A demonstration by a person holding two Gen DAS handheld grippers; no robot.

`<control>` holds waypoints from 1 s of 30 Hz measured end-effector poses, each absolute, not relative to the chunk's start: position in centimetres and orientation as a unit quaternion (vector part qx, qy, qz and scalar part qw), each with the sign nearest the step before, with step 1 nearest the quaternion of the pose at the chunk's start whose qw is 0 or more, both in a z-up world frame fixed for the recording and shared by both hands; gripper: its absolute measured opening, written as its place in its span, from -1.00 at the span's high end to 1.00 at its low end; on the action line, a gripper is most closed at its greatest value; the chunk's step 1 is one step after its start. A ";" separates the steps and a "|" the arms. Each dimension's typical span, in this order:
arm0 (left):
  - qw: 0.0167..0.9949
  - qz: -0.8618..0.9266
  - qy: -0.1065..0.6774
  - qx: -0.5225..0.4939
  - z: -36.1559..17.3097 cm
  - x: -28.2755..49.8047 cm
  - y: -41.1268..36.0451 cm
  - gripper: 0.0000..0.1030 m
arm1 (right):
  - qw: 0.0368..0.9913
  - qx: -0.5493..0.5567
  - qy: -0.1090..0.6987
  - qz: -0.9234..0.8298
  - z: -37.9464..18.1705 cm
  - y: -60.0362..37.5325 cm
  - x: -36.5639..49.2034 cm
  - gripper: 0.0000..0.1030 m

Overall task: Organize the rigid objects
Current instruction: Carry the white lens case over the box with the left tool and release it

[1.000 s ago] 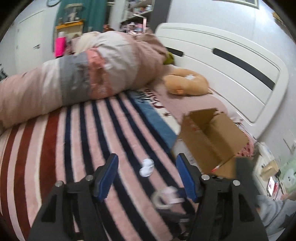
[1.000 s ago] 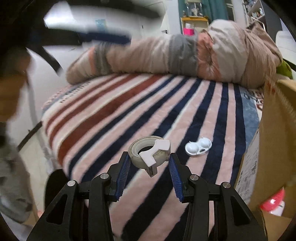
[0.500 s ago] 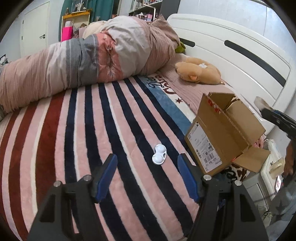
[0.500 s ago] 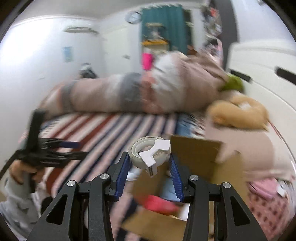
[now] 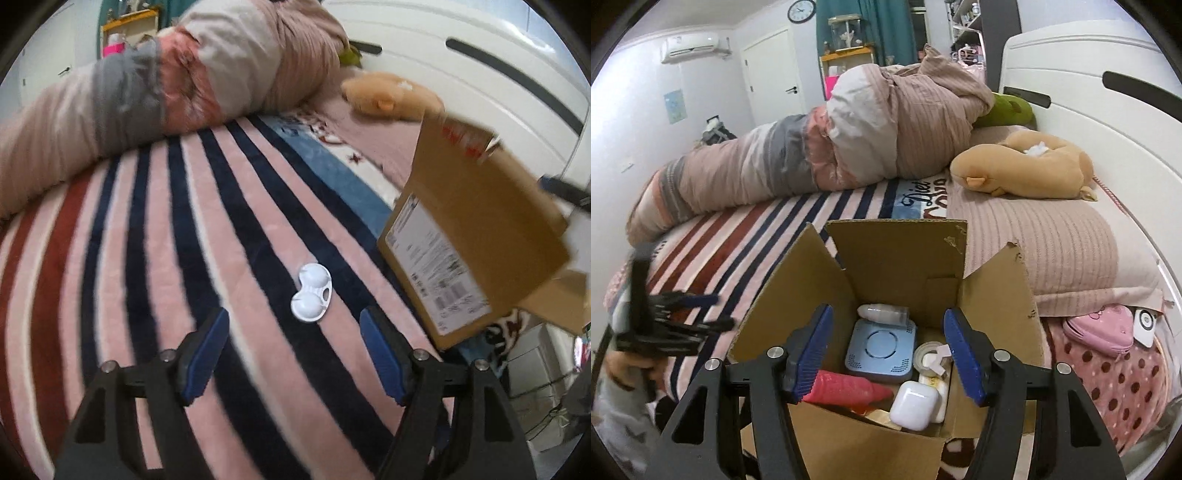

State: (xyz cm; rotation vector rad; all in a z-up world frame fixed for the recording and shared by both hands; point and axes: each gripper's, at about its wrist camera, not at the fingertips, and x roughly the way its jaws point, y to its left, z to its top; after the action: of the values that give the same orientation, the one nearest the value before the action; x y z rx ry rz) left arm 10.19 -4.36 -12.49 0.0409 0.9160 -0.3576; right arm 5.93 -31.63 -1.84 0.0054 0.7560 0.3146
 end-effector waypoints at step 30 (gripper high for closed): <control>0.893 -0.291 0.335 0.077 1.6 6.0 -13.1 0.42 | 0.910 -0.020 0.361 0.204 -2.8 -30.9 4.7 -0.15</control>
State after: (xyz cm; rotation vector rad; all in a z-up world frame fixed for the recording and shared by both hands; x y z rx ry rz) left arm 6.04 -13.11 1.64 0.1604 0.6942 -0.6029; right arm 4.69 -30.88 -2.83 -0.0404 0.7452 0.4208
